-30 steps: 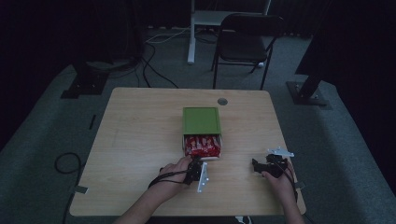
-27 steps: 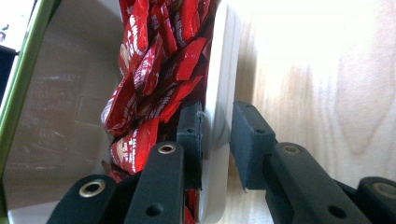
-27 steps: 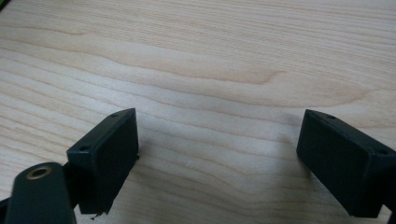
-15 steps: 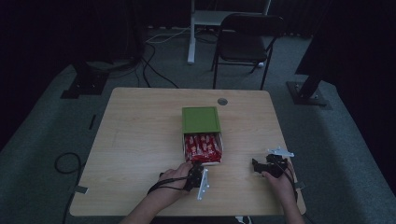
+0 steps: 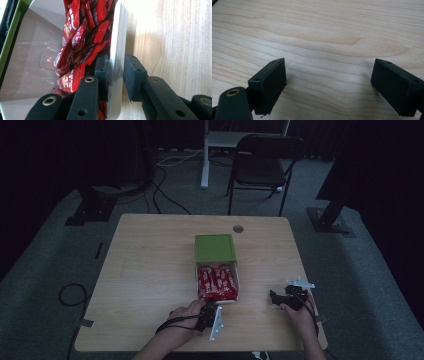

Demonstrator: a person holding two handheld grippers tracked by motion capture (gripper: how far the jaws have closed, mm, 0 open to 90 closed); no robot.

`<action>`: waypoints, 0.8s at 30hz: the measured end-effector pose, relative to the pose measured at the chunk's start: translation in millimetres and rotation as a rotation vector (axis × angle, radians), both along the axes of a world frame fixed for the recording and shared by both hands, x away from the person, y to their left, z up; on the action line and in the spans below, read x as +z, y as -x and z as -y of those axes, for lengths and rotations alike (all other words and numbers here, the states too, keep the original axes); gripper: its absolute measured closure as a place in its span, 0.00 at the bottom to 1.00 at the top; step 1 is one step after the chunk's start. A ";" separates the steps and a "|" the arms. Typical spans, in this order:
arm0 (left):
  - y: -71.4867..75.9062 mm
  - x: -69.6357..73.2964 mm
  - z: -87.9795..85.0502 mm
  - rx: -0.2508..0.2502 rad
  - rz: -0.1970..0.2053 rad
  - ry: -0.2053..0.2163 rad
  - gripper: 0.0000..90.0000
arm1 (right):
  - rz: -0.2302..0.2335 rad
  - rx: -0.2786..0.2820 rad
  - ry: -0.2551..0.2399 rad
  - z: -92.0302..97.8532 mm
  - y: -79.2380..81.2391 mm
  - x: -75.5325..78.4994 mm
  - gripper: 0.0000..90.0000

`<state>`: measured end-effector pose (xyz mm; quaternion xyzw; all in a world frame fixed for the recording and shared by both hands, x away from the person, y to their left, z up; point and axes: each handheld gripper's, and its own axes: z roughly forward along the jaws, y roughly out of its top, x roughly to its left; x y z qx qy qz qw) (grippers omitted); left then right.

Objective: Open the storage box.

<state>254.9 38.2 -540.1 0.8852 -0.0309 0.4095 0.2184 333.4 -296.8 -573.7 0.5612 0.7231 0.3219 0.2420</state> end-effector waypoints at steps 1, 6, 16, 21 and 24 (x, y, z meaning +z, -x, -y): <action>0.7 0.5 -0.1 0.003 -0.002 -0.003 0.83 | 0.000 0.000 0.000 0.0 0.0 0.0 0.14; 3.9 1.8 -0.6 0.005 -0.016 0.002 0.83 | -0.001 -0.001 -0.001 -0.1 0.1 0.0 0.14; 9.1 4.7 -3.8 -0.003 -0.055 0.030 0.83 | -0.001 -0.002 -0.001 -0.2 0.3 0.0 0.14; 10.3 7.3 -6.2 -0.017 -0.087 0.064 0.80 | -0.001 -0.003 -0.001 -0.2 0.3 0.0 0.14; 11.1 10.2 -7.9 -0.026 -0.128 0.121 0.77 | -0.001 -0.003 -0.001 -0.2 0.3 0.0 0.14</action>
